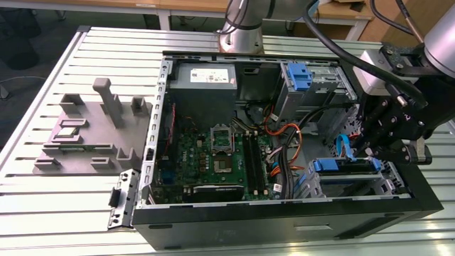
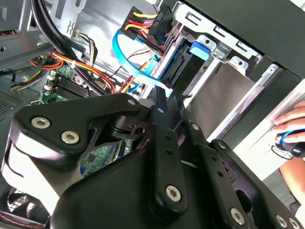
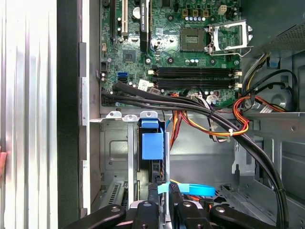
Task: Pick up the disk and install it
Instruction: 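Insert the second disk wire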
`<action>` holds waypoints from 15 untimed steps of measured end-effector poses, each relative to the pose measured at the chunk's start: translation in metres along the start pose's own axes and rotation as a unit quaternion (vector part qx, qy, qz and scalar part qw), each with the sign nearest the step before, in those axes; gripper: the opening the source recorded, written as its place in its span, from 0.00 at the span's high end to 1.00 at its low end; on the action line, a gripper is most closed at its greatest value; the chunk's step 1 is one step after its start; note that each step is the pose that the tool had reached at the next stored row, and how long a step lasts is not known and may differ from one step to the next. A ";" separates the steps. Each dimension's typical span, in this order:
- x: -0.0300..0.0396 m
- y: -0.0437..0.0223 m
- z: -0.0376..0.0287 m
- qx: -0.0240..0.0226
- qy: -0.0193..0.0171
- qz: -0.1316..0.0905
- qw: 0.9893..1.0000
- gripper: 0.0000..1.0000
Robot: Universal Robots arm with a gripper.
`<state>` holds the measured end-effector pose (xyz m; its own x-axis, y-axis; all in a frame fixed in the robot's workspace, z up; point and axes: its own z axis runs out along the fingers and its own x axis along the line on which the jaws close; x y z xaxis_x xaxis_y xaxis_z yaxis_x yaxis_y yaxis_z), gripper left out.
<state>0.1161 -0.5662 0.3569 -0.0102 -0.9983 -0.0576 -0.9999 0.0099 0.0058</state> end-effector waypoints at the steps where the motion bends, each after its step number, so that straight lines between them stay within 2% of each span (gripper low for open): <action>1: 0.0000 0.0000 -0.0003 0.000 0.000 0.000 1.000 0.76; 15: -0.0001 -0.0022 -0.0017 0.000 0.000 0.000 1.000 0.76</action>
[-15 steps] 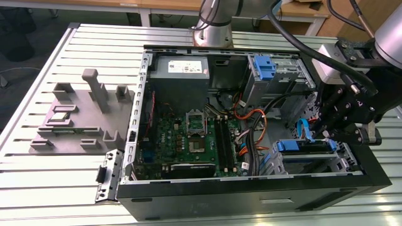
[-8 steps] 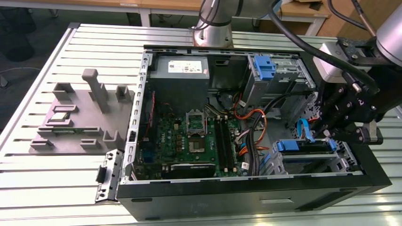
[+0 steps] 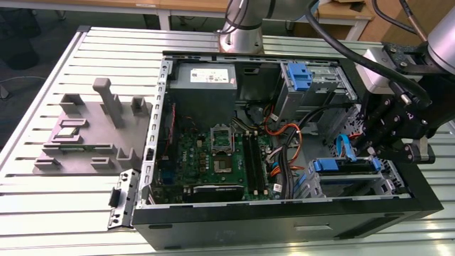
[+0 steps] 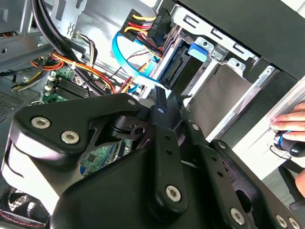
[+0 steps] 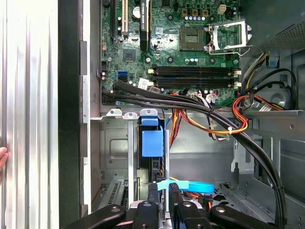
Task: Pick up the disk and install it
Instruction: 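Insert the second disk wire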
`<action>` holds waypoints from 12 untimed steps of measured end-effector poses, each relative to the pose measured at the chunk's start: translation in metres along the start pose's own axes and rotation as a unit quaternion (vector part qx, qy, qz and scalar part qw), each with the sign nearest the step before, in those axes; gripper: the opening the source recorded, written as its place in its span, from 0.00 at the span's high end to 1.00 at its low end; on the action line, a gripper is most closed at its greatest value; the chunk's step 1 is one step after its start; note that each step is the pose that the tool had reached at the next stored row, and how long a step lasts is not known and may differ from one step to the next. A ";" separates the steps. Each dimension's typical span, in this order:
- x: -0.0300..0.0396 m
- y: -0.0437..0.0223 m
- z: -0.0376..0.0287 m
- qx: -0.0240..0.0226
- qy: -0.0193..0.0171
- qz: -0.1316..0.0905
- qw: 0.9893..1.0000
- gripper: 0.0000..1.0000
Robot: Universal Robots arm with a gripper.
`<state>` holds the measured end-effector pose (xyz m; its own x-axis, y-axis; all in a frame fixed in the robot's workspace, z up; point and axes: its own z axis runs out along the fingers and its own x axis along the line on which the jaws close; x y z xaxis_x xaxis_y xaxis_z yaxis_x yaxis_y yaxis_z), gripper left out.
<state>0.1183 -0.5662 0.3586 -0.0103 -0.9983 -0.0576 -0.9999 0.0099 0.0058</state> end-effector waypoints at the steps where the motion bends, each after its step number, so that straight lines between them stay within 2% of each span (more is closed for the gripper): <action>1: 0.0000 0.0000 -0.0001 0.000 0.000 0.000 1.000 0.76; 12: -0.0002 0.0000 -0.0032 0.000 0.000 0.000 1.000 0.76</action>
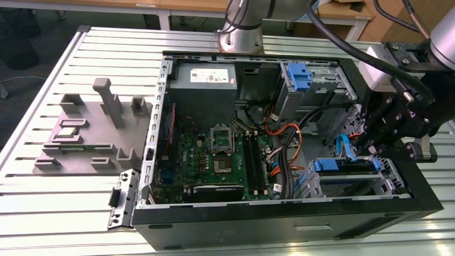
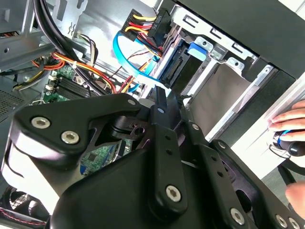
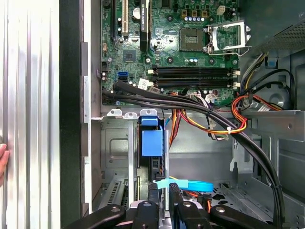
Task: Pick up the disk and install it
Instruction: 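Insert the second disk wire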
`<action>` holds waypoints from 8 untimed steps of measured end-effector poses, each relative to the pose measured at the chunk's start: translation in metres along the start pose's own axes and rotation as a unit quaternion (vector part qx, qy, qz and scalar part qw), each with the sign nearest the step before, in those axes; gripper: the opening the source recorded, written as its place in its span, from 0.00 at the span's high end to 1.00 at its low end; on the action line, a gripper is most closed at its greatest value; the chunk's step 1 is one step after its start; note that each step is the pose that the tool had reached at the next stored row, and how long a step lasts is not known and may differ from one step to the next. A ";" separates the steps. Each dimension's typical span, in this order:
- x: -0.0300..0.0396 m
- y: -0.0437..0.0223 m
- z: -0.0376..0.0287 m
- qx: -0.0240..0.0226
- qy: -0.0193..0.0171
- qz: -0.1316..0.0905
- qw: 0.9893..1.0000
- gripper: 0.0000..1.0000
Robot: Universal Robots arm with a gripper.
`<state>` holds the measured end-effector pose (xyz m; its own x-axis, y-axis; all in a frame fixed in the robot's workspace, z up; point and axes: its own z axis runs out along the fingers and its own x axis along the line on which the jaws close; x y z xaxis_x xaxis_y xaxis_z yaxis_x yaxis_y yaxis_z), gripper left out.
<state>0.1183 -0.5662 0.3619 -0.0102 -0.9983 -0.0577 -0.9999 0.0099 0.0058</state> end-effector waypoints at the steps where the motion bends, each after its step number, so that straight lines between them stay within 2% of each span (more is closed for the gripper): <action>1: 0.0000 0.0000 -0.0001 0.000 0.000 0.000 1.000 0.76; 8: 0.0000 0.0000 -0.0004 0.000 0.000 0.000 1.000 0.76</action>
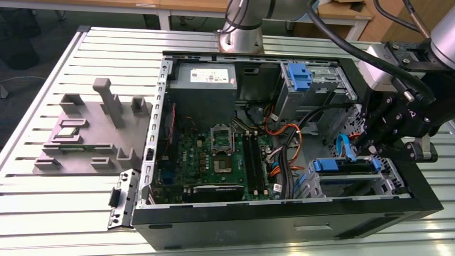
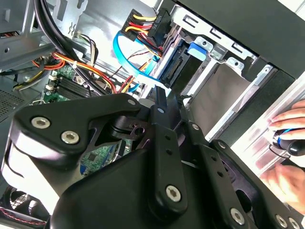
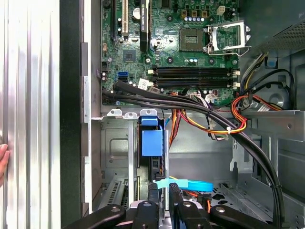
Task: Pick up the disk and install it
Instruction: 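Insert the second disk wire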
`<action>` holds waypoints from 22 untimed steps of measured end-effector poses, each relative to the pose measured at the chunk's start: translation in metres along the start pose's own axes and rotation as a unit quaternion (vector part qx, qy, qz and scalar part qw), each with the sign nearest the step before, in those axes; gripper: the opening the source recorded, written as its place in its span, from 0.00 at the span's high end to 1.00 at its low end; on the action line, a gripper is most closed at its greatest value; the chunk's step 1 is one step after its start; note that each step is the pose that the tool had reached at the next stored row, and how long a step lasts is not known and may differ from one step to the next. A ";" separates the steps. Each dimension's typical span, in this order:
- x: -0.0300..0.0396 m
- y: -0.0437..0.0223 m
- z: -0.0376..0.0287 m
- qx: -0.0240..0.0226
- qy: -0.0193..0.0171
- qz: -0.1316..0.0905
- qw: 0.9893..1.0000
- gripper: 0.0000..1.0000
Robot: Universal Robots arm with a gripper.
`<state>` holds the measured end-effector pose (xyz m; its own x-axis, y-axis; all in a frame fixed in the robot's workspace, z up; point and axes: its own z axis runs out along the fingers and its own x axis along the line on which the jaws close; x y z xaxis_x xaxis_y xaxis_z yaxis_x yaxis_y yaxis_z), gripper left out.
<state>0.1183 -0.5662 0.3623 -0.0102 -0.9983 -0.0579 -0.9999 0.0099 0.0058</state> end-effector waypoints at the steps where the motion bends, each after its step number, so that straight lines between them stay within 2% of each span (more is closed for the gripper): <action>1: 0.0000 0.0000 0.0000 0.000 0.000 0.000 1.000 0.76; 6: -0.0001 -0.0005 -0.0002 0.000 0.000 0.000 1.000 0.76; 14: -0.0001 -0.0101 -0.0002 0.000 0.000 0.000 1.000 0.76; 22: -0.0045 -0.0105 0.0001 0.000 0.000 0.000 1.000 0.76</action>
<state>0.1289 -0.5619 0.3624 -0.0102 -0.9983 -0.0578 -0.9999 0.0099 0.0058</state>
